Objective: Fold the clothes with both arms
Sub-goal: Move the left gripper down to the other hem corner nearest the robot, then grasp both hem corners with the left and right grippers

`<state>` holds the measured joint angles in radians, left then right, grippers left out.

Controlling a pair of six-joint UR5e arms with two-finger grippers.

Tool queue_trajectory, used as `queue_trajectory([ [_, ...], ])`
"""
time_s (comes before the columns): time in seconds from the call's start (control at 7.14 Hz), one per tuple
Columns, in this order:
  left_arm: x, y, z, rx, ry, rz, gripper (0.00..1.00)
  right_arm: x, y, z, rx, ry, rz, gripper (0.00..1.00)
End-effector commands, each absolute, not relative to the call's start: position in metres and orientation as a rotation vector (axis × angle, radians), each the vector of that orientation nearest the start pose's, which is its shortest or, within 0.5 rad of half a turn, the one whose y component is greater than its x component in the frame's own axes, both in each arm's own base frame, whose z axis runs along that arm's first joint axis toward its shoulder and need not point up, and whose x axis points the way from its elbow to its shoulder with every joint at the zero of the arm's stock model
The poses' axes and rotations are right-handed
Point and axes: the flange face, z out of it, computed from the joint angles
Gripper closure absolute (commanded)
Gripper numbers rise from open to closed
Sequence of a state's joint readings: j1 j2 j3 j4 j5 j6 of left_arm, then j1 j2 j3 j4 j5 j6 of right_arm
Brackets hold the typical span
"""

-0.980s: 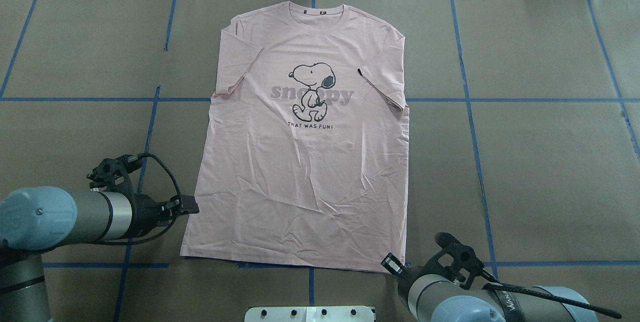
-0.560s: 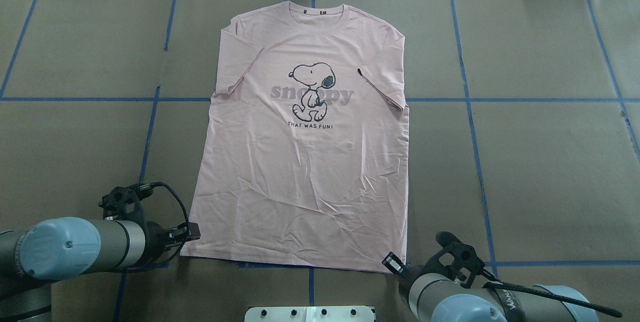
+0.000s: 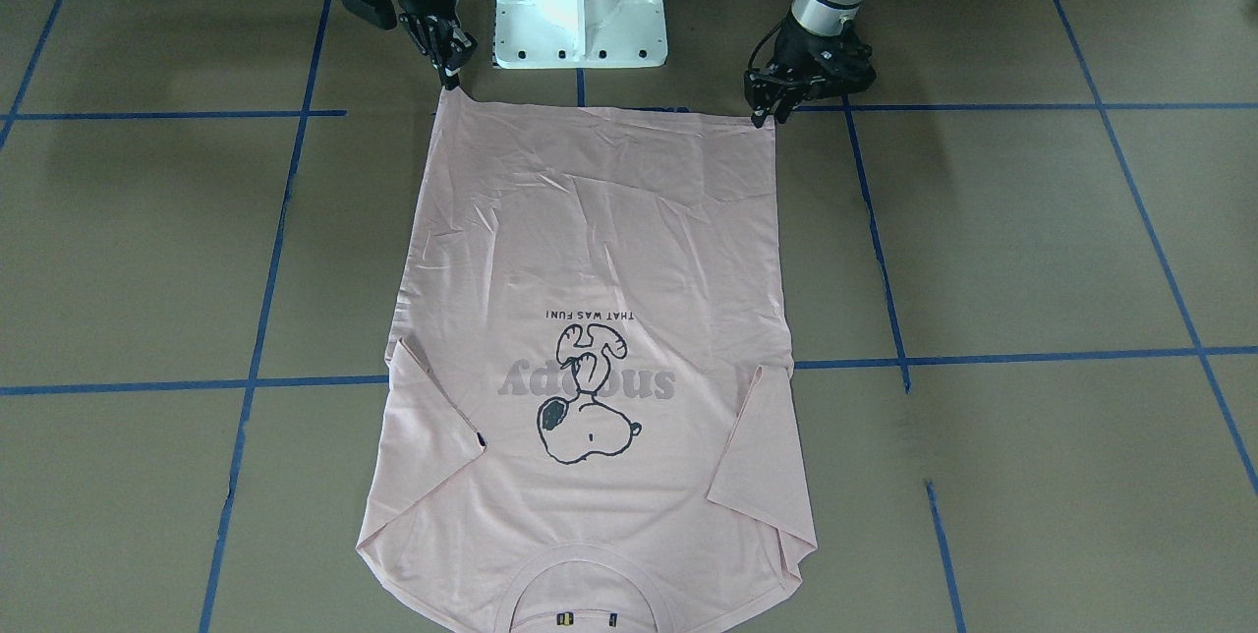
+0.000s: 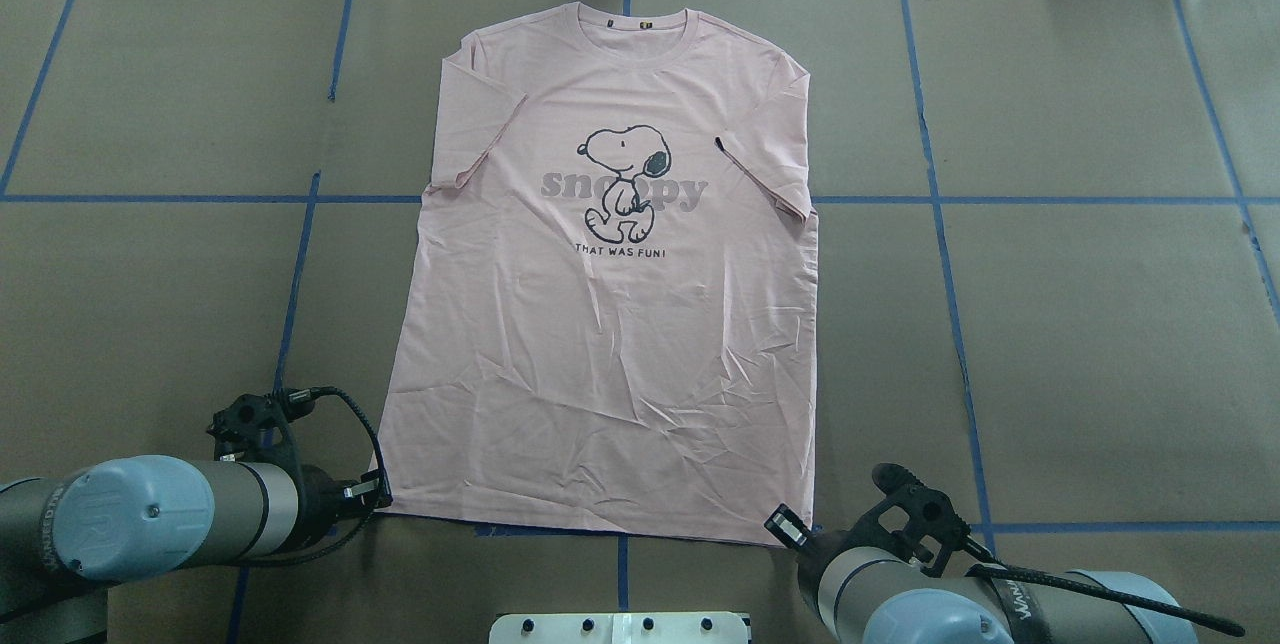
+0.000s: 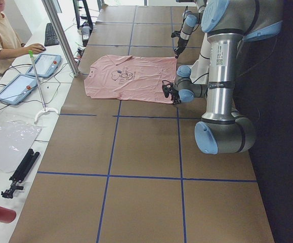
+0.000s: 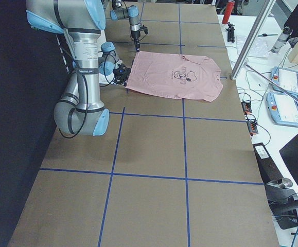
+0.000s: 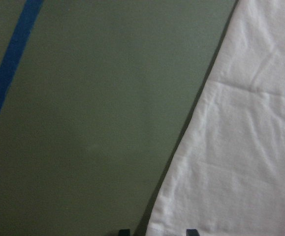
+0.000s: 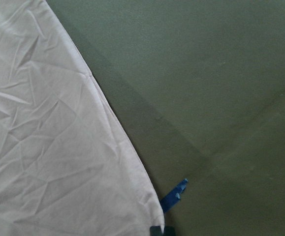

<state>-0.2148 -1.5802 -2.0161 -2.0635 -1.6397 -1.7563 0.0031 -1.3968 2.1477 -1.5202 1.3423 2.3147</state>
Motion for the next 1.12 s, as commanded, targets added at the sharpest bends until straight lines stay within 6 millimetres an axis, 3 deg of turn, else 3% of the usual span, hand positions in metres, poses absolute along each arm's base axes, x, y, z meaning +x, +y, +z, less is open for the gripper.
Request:
queue_trajectory([
  [0.0,0.458,-0.227,0.393,-0.052,0.952,-0.333,0.67,-0.499,-0.157,0.310,-0.090,-0.845,0.794,1.00],
  [0.28,0.457,-0.226,0.389,-0.054,0.961,-0.330,1.00,-0.499,-0.157,0.307,-0.092,-0.851,0.795,1.00],
  [0.42,0.458,-0.226,0.389,-0.056,0.961,-0.329,1.00,-0.499,-0.157,0.307,-0.092,-0.851,0.795,1.00],
  [0.84,0.449,-0.221,0.360,-0.092,1.018,-0.365,1.00,-0.493,-0.164,0.311,-0.087,-0.843,0.804,1.00],
  [0.98,0.445,-0.203,0.339,-0.155,1.057,-0.406,1.00,-0.485,-0.166,0.312,-0.087,-0.843,0.809,1.00],
])
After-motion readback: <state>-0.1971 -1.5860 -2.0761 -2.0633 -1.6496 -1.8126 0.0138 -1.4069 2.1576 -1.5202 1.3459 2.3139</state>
